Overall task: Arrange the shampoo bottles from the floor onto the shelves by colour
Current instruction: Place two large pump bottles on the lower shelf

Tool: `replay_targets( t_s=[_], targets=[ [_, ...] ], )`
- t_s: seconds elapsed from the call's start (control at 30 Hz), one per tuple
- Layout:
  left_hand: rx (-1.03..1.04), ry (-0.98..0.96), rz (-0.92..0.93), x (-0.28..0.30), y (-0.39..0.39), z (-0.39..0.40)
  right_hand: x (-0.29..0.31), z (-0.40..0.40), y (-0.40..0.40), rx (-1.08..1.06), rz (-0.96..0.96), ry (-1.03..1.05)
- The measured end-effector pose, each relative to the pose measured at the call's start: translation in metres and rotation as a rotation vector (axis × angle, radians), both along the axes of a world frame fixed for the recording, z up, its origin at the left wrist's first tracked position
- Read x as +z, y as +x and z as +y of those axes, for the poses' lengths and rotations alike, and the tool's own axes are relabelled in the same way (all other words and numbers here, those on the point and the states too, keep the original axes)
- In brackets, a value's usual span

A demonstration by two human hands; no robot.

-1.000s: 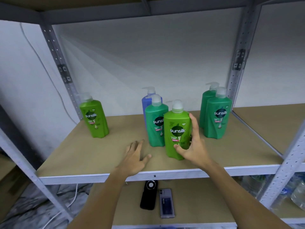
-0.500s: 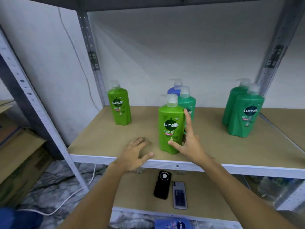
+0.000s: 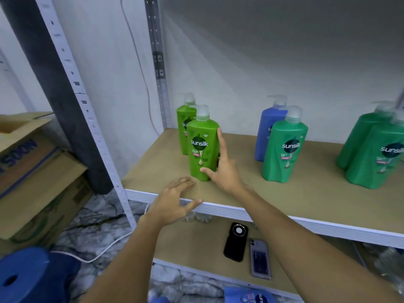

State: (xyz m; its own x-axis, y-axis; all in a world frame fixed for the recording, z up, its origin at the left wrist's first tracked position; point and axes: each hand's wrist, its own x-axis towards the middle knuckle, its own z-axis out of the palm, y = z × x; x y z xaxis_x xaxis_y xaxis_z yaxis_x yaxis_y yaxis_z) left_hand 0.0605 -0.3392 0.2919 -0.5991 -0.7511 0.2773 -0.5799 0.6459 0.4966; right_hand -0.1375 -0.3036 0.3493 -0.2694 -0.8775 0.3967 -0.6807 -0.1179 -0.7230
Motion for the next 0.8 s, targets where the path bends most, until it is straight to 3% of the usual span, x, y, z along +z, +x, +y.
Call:
replay_targets(
  t_s=[0.47, 0.67, 0.8],
  targets=[
    [0.011, 0.04, 0.052, 0.002, -0.001, -0.002, -0.005, -0.042, 0.017, 0.075, -0.059, 0.008],
    [0.056, 0.074, 0.035, 0.008, -0.008, 0.014, -0.034, 0.006, -0.008, 0.092, -0.183, 0.12],
    [0.074, 0.095, -0.038, 0.01, -0.014, 0.028, -0.049, 0.053, -0.026, 0.088, -0.073, 0.212]
  ],
)
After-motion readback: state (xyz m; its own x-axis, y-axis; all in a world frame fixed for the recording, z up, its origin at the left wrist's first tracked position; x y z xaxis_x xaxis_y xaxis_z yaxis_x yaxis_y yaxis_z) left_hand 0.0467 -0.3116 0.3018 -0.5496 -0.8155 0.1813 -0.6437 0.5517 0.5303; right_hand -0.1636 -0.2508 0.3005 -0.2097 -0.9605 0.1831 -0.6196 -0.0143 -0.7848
